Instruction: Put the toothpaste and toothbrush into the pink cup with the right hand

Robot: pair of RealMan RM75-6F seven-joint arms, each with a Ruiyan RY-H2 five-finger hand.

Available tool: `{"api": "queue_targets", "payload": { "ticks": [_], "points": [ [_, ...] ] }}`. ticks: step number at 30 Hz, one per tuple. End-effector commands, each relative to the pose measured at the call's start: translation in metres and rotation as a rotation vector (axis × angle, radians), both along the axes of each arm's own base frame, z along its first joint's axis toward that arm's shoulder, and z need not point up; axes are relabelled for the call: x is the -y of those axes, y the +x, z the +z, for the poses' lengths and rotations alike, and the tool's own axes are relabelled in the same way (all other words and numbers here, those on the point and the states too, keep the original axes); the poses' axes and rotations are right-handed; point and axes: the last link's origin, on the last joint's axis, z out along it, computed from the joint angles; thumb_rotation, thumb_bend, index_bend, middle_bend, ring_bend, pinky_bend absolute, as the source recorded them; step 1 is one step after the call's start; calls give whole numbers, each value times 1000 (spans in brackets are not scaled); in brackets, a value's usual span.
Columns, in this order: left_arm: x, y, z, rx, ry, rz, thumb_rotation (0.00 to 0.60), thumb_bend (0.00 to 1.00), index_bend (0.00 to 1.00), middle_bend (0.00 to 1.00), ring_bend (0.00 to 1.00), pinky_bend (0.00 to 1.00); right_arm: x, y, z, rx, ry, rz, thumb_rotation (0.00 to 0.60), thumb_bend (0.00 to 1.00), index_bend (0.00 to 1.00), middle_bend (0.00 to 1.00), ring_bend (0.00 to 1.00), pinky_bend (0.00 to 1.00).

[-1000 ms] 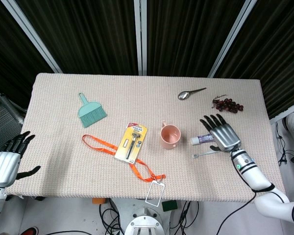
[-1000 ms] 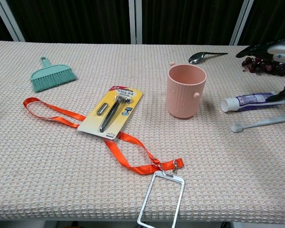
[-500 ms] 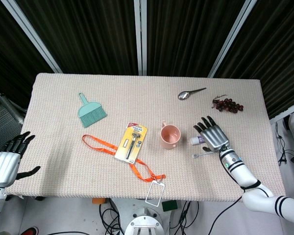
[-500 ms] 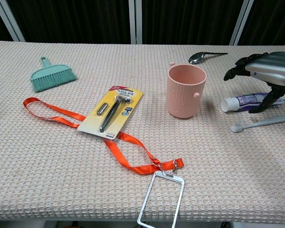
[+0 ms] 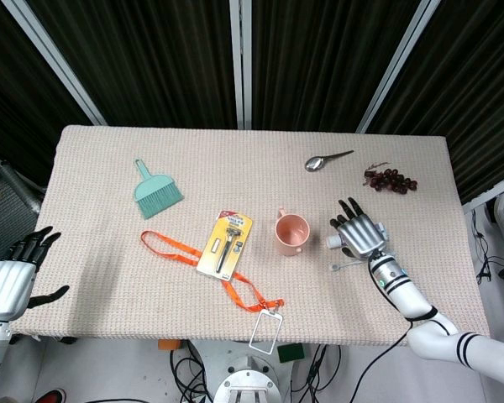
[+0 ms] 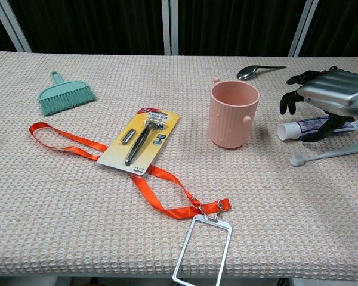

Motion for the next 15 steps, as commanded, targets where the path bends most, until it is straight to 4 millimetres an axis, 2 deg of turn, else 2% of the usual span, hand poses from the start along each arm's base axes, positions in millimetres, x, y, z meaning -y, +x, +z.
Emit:
{"api": "queue_targets", "payload": {
  "ticks": [1, 5, 15],
  "points": [
    [0, 0, 0, 0, 2, 2, 531, 93, 134, 77, 108, 220, 0, -1, -4, -14, 7, 0, 600, 477, 416, 398, 23, 0],
    [0, -1, 1, 0, 3, 3, 534, 93, 134, 77, 108, 220, 1, 0, -7, -12, 1, 3, 600, 477, 452, 427, 41, 0],
    [-1, -1, 0, -1, -1, 4, 530, 93, 134, 77, 108, 220, 2, -1, -7, -20, -33, 30, 600, 509, 640, 569, 126, 0]
  ]
}}
